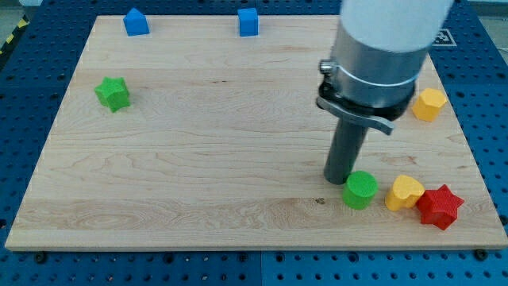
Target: Point your arm at the green star
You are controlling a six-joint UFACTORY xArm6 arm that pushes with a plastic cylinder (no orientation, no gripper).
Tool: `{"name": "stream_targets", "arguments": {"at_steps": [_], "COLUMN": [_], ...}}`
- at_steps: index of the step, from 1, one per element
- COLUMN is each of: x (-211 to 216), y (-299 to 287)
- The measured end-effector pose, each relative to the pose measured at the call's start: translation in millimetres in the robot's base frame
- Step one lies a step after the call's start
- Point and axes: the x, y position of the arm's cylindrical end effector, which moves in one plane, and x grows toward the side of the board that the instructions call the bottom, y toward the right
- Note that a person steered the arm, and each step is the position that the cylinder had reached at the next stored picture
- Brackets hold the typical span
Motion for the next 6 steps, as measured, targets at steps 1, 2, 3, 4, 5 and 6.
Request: {"name": "stream_targets", "arguments": {"at_steps": [1, 2, 3, 4, 5, 6], "x": [0, -16, -44, -74, -126, -157], "y": [-2, -90, -209, -327, -396, -394]}}
